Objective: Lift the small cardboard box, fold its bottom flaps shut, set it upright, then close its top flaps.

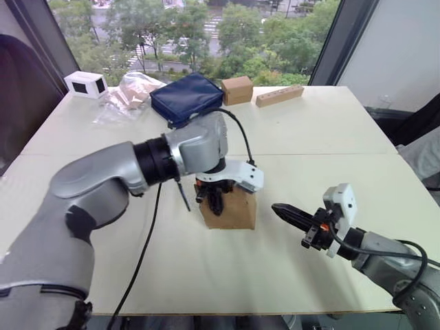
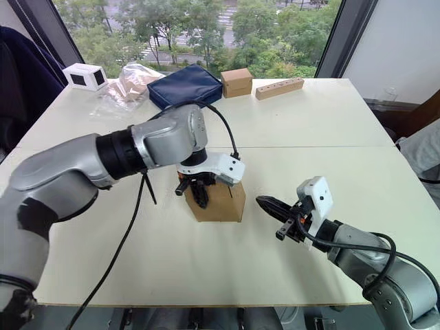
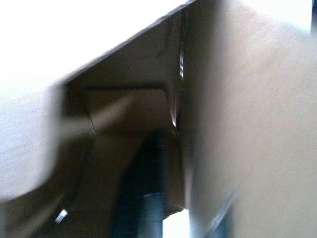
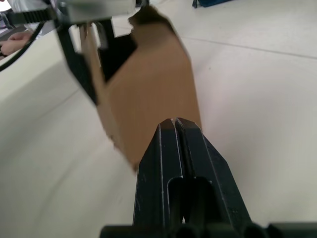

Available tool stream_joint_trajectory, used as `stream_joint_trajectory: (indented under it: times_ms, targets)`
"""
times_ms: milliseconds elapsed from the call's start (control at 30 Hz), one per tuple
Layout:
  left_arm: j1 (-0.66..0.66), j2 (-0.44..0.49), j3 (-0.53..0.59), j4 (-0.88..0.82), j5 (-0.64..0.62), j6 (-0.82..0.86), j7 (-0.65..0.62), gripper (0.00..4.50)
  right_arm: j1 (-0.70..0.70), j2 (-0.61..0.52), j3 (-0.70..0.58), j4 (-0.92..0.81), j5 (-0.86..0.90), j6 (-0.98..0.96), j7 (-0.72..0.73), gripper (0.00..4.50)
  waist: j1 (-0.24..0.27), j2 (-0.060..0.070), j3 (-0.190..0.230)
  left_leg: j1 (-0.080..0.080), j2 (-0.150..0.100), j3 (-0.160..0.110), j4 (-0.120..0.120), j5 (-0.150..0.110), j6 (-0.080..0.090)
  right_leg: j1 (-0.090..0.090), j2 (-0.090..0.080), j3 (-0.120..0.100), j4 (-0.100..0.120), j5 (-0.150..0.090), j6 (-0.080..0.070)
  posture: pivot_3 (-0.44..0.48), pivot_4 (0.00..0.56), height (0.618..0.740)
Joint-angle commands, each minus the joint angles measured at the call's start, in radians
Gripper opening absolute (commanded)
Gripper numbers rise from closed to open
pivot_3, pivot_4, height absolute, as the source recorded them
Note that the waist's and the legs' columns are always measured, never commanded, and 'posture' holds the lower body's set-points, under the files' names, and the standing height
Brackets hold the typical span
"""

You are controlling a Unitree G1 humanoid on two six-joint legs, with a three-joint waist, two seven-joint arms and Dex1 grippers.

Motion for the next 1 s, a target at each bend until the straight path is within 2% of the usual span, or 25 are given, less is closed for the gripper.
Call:
stream_joint_trajectory:
  times_ms: [33, 67, 167, 267, 500, 600, 700, 800, 867, 967, 1000]
  targets:
    - [-0.034, -0.013, 0.062, 0.026, -0.020, 0.086, -0.004, 2.57, 0.000, 0.002, -0.010, -0.014, -0.012, -0.013, 0.006, 0.00, -0.001, 0.000, 0.000, 0.000, 0.000, 0.000, 0.000, 0.000, 0.000, 0.000, 0.000, 0.000, 0.000, 0.000, 0.000, 0.000, 0.150, 0.740]
    - [-0.042, -0.015, 0.064, 0.029, -0.035, 0.109, -0.004, 2.88, -0.001, 0.000, -0.009, -0.012, -0.015, -0.012, 0.008, 0.00, -0.001, 0.000, 0.000, 0.000, 0.000, 0.000, 0.000, 0.000, 0.000, 0.000, 0.000, 0.000, 0.000, 0.000, 0.000, 0.000, 0.150, 0.740]
    - [-0.089, -0.008, 0.087, 0.038, -0.124, 0.194, -0.005, 2.88, -0.021, -0.008, -0.003, 0.008, -0.025, -0.009, 0.022, 0.00, -0.002, 0.000, 0.000, 0.000, 0.000, 0.000, 0.000, 0.000, 0.000, 0.000, 0.000, 0.000, 0.000, 0.000, 0.000, 0.000, 0.150, 0.740]
    - [-0.115, 0.011, 0.144, 0.084, -0.203, 0.206, -0.005, 2.88, -0.052, -0.011, 0.005, 0.031, -0.034, -0.002, 0.035, 0.00, -0.003, 0.000, 0.000, 0.000, 0.000, 0.000, 0.000, 0.000, 0.000, 0.000, 0.000, 0.000, 0.000, 0.000, 0.000, 0.000, 0.150, 0.740]
    - [-0.101, 0.158, 0.251, 0.062, -0.402, 0.117, -0.005, 2.88, -0.079, -0.024, 0.000, 0.061, -0.037, 0.010, 0.070, 0.00, -0.004, 0.001, 0.000, 0.001, 0.000, 0.000, 0.000, 0.000, 0.000, 0.000, 0.000, 0.001, 0.002, 0.000, 0.000, 0.000, 0.150, 0.740]
    - [-0.021, 0.169, 0.464, 0.141, -0.394, 0.035, 0.036, 2.88, -0.098, -0.034, -0.024, 0.106, -0.037, 0.005, 0.097, 0.00, -0.003, 0.001, 0.000, 0.002, 0.000, 0.000, 0.000, 0.000, 0.000, 0.000, -0.001, 0.001, 0.003, 0.000, 0.000, 0.000, 0.150, 0.740]
    - [0.079, 0.171, 0.671, 0.160, -0.413, 0.020, 0.162, 2.88, -0.138, -0.048, -0.029, 0.180, -0.080, -0.023, 0.122, 0.00, -0.002, 0.001, 0.000, 0.002, 0.000, 0.001, 0.001, 0.000, 0.000, 0.000, -0.001, 0.001, 0.003, 0.000, 0.000, 0.000, 0.150, 0.740]
    - [0.219, 0.179, 0.874, 0.092, -0.443, 0.052, 0.323, 2.25, -0.206, -0.046, -0.006, 0.270, -0.140, -0.061, 0.143, 0.00, -0.005, 0.001, 0.000, 0.002, 0.000, 0.001, 0.001, 0.000, 0.000, 0.000, -0.002, 0.001, 0.004, 0.000, 0.000, 0.000, 0.150, 0.740]
    - [0.364, 0.189, 1.012, -0.028, -0.465, 0.064, 0.445, 1.31, -0.279, -0.039, 0.036, 0.351, -0.198, -0.092, 0.159, 0.00, -0.011, 0.001, 0.000, 0.003, 0.000, 0.002, 0.001, 0.000, 0.000, 0.000, -0.003, 0.002, 0.005, 0.000, 0.000, 0.000, 0.150, 0.740]
    - [0.503, 0.170, 1.128, -0.168, -0.501, 0.101, 0.559, 0.30, -0.337, -0.035, 0.080, 0.426, -0.258, -0.131, 0.197, 0.00, -0.007, 0.001, 0.000, 0.007, 0.000, 0.003, 0.000, 0.000, 0.000, -0.001, -0.003, 0.003, 0.011, 0.000, 0.000, 0.000, 0.150, 0.740]
    - [0.632, 0.143, 1.184, -0.272, -0.487, 0.061, 0.647, 0.06, -0.376, -0.027, 0.117, 0.483, -0.299, -0.161, 0.218, 0.00, -0.001, 0.001, 0.000, 0.006, 0.000, 0.003, 0.000, 0.000, -0.001, -0.001, -0.003, 0.003, 0.012, 0.000, 0.000, 0.000, 0.150, 0.740]
